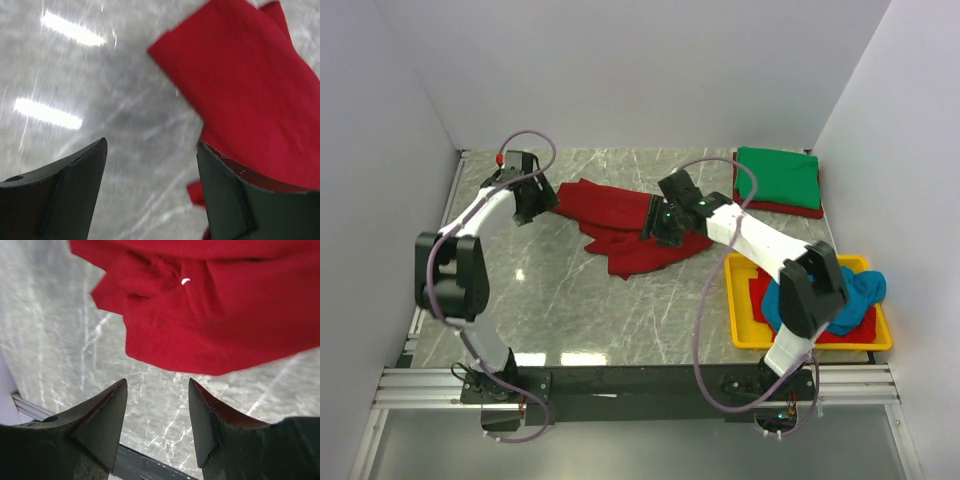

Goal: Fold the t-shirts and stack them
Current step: Flatten the tshirt out

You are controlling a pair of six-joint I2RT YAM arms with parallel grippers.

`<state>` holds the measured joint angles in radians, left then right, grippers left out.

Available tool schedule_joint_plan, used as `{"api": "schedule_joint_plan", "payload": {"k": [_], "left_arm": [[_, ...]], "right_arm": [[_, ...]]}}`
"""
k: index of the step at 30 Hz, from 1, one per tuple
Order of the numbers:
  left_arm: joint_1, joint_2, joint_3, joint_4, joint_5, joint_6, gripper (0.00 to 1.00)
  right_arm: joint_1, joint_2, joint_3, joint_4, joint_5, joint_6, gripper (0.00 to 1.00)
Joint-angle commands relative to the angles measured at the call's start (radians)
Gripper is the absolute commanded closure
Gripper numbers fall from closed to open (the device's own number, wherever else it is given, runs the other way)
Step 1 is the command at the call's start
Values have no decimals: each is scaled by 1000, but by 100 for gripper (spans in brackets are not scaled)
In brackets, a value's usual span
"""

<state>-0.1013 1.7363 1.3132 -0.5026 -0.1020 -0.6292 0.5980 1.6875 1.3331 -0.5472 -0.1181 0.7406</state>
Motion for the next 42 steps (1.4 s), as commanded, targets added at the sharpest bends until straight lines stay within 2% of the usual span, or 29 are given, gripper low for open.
{"api": "schedule_joint_plan", "payload": {"k": [1,5,11,19,25,27,30,31,33,34,35,36,37,42], "left_arm": [[14,84,115,27,41,34,23],[14,210,205,18,36,37,24],[14,317,288,7,33,31,25],[14,408,366,-5,30,40,28],[14,445,371,24,33,23,32],[14,457,377,33,44,20,35],[14,480,389,52,70,23,48],[14,491,393,53,77,25,58],[14,503,408,56,94,26,71],[14,508,412,55,94,28,82],[14,511,420,55,94,25,87],[14,509,425,53,94,23,97],[14,503,426,55,94,20,100],[37,404,455,46,94,13,100]], "right_arm": [[3,79,90,-46,-83,-53,41],[5,156,149,-170,-60,-69,39],[6,170,155,-220,29,-102,37],[0,244,175,-230,32,-118,37],[-32,274,170,-200,-32,-95,37],[-50,284,153,-180,-54,-92,40],[-79,294,135,-155,-90,-83,60],[-86,296,129,-142,-100,-78,64],[-95,293,127,-132,-110,-78,76],[-98,291,127,-132,-118,-75,83],[-101,287,132,-132,-121,-73,100],[-106,284,133,-134,-123,-69,100],[-110,281,135,-134,-126,-69,100],[-145,201,129,-132,-137,-53,100]]}}
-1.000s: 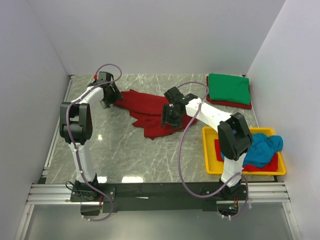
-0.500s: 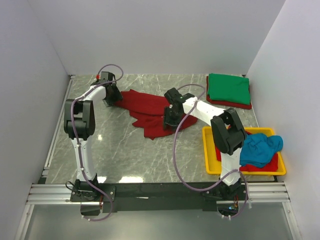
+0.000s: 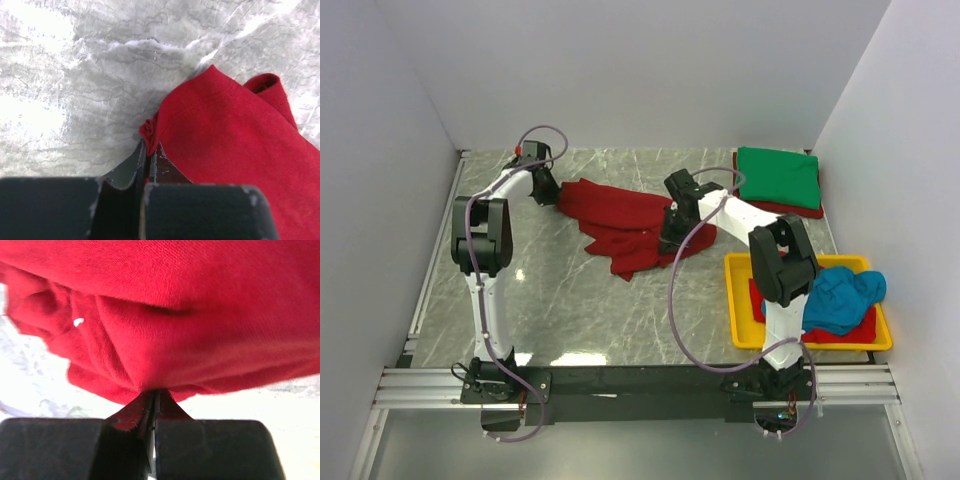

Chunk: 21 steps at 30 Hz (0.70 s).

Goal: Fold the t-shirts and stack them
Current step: Flatten the tshirt out

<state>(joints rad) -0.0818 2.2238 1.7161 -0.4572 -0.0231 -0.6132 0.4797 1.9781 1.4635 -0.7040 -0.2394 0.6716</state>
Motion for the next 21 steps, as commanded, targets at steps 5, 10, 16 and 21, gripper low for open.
{"api": "schedule_joint_plan", "payload": {"k": [5,10,16,21], "left_arm": [[56,-265,30,-43,38,-28,100],[109,-487,-36,-98,26,-37,100],[165,-708,-130,-155,-8,-14,100],[192,-809,-157,-225,5,18,100]], "right_arm": [[-76,-224,4,-12,20,14,100],[-90,-355,32,-104,138,-7,100],[-90,-556,52,-205,276,-3,100],[-89,-688,93,-252,350,2,100]]}}
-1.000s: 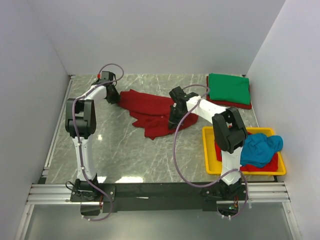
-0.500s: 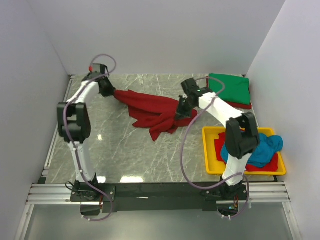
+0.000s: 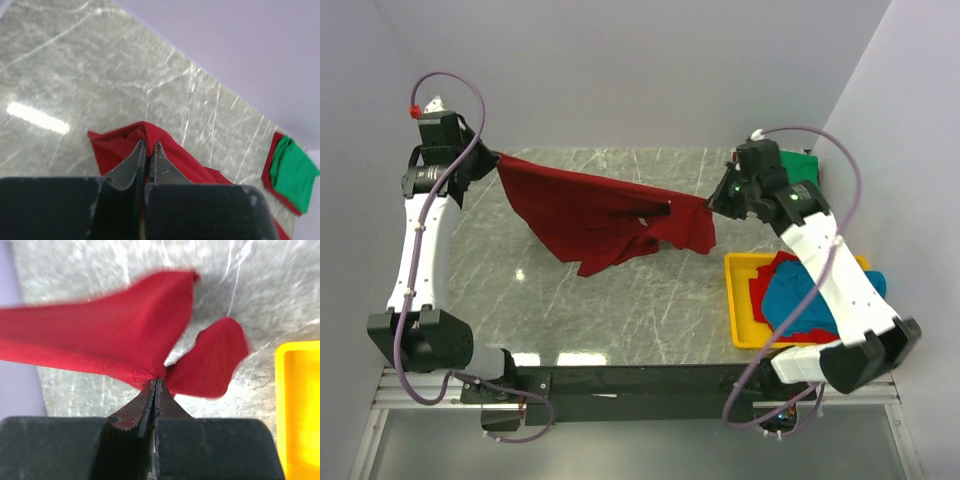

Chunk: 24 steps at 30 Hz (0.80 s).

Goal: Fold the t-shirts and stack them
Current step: Flatten the tshirt out

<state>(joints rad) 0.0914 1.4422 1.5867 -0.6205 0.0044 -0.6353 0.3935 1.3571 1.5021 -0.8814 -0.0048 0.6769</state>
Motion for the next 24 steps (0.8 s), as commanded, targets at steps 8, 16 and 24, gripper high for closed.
{"api": "schedule_joint_plan", "payload": {"k": [8,16,24], "left_arm": [[41,79,21,-116,112,95,100],[48,234,483,-133,164,74,100],[88,6,388,-48,88,22,100]], "right_arm": [[-12,28,69,9,57,-20,100],[-13,200,483,-14,72,-80,100],[31,110,463,82,14,-174,100]]}}
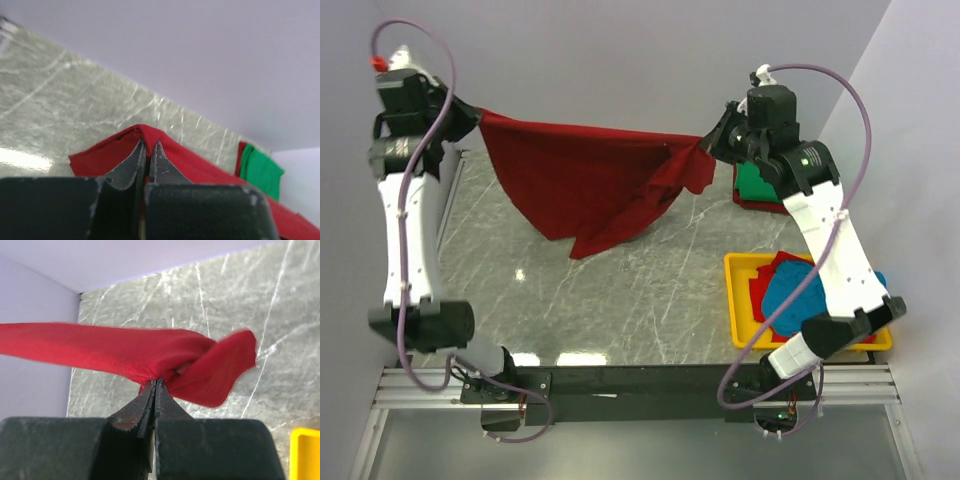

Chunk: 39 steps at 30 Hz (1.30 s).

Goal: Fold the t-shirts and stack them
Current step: Flatten the tshirt out

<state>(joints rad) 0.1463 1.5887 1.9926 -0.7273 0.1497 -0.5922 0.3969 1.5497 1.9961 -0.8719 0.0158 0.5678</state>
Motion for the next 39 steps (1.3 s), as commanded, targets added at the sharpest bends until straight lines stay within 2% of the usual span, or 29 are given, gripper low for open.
{"api": "schedule_joint_plan", "payload": {"k": [1,8,14,17,20,22,25,28,30,31,32,33,34,35,36,37,39], "left_arm": [[38,-165,-28,52,-79,-24,100],[39,-318,0,-17,-259,2,100],[21,-342,95,-24,-297,17,100],[10,-340,92,-3,-262,19,100],[12,-297,42,15,-196,14,100],[13,-242,-27,54,-98,-4,100],[13,-126,-106,114,17,-14,100],[12,55,-95,132,94,8,100],[10,216,-27,121,114,28,98],[12,267,0,117,132,35,93],[9,354,23,117,133,38,71],[10,393,75,112,137,37,57],[7,427,102,89,128,41,46],[4,465,124,79,116,48,31],[3,470,136,69,107,52,27],[-1,464,124,63,81,58,22],[-1,398,13,72,59,81,18]], "right_arm": [[42,-130,-51,103,-5,-74,100],[118,-342,-151,200,49,-108,100],[123,-428,-134,232,75,-114,100],[125,-424,-126,243,88,-117,100],[114,-357,-131,223,114,-109,100],[94,-283,-149,212,133,-100,100],[-15,-182,-215,255,57,-8,100],[-113,-56,-267,347,-20,30,100],[-145,94,-186,350,-100,29,100],[-150,154,-139,338,-120,11,100],[-151,214,-26,323,-164,0,92],[-153,337,40,270,-187,-11,80],[-155,402,109,231,-204,-19,64],[-153,461,248,185,-217,-19,34],[-152,554,304,95,-241,-17,24],[-142,578,335,73,-253,-32,19],[-119,543,261,97,-249,-54,15]]}}
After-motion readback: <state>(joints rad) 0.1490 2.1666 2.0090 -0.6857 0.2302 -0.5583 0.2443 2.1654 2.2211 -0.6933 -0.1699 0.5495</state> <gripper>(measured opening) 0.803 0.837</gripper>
